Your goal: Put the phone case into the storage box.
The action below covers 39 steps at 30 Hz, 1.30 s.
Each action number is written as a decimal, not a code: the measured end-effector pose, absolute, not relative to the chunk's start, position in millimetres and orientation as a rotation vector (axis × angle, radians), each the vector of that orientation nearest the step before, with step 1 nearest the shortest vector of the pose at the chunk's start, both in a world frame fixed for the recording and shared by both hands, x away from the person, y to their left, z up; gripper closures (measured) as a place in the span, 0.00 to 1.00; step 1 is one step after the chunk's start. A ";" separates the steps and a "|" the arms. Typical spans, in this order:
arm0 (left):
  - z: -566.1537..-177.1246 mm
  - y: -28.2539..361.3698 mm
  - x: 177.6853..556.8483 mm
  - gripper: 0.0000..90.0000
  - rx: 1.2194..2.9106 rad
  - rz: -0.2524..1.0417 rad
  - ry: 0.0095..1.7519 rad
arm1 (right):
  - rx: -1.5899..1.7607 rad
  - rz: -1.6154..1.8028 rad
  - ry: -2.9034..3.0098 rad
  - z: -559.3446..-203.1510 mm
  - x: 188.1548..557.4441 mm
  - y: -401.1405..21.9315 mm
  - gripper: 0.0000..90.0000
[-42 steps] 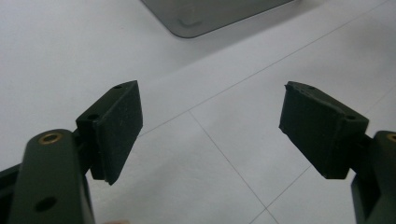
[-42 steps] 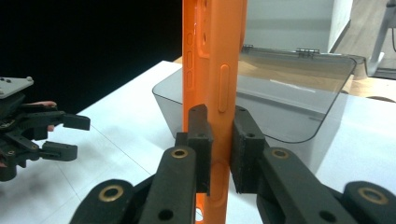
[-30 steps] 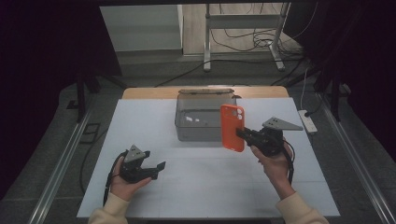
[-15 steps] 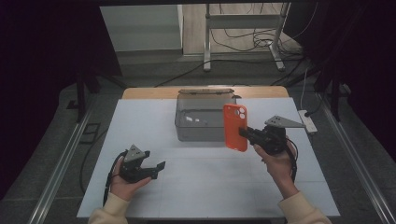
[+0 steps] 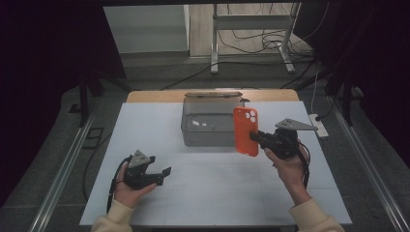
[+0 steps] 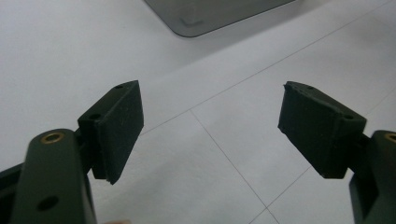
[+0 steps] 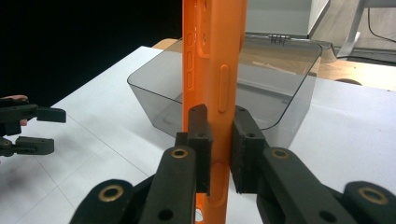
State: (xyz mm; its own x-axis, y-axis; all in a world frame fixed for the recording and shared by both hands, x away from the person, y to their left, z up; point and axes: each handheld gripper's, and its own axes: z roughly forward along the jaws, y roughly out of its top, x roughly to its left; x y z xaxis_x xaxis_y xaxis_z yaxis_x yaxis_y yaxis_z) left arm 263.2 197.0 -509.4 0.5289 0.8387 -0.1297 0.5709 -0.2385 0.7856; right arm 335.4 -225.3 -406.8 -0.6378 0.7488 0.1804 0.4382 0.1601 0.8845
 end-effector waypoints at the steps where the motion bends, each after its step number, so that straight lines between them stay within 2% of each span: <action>1: -509.3 196.9 263.2 0.25 1.933 0.406 1.152 | 1.140 1.465 2.144 -406.5 335.4 -225.1 0.89; 39: -508.7 196.3 264.2 0.25 1.933 0.405 1.142 | 1.241 1.420 2.137 -392.6 352.6 -235.2 0.89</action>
State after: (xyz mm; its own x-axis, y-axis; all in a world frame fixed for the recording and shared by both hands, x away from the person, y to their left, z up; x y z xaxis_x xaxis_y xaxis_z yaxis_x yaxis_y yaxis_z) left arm 264.2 196.3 -508.7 0.5340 0.8352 -0.1311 0.5662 -0.2381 0.7891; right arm 352.6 -235.2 -392.6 -0.5865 0.7826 0.2089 0.4959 0.1430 0.8565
